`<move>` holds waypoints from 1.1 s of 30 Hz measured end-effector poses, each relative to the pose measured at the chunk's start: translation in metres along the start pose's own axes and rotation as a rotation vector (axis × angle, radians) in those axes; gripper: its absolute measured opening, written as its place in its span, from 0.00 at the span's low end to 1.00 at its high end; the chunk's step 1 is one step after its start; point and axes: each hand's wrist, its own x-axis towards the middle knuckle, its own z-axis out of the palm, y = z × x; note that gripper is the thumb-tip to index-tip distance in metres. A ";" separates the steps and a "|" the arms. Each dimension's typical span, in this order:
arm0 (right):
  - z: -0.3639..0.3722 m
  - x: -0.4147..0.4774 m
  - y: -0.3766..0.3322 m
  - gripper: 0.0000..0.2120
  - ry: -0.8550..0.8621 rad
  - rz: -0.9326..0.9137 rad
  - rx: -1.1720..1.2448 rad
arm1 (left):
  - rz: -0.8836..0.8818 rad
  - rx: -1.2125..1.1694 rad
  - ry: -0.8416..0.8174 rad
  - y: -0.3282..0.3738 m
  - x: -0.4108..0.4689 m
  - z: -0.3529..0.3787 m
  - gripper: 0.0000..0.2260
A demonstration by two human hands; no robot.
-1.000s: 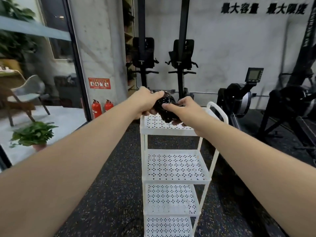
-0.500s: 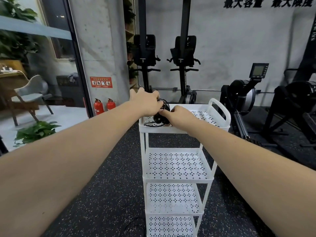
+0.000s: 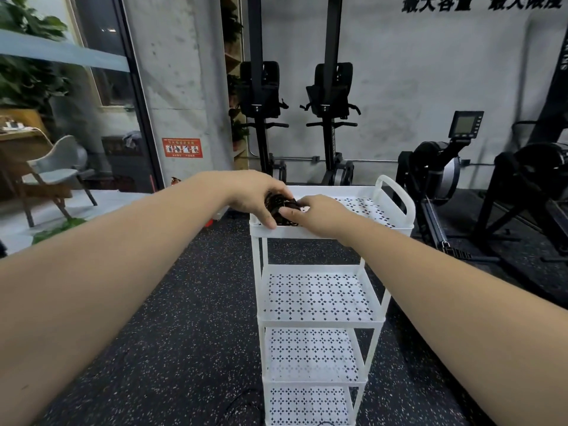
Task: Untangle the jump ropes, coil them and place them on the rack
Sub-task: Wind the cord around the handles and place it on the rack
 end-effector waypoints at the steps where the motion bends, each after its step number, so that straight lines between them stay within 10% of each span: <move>1: -0.002 -0.001 0.000 0.27 -0.003 0.002 0.039 | -0.004 0.016 0.035 -0.002 0.002 0.002 0.36; 8: -0.005 -0.001 0.004 0.27 0.033 0.048 0.152 | -0.033 -0.055 0.092 -0.013 0.006 0.004 0.43; 27: -0.004 0.001 0.008 0.10 0.067 0.096 0.319 | 0.027 -0.270 0.242 0.010 -0.001 0.008 0.26; 33: -0.015 -0.002 0.007 0.14 -0.070 0.168 0.572 | 0.005 0.064 0.348 0.002 -0.003 0.014 0.15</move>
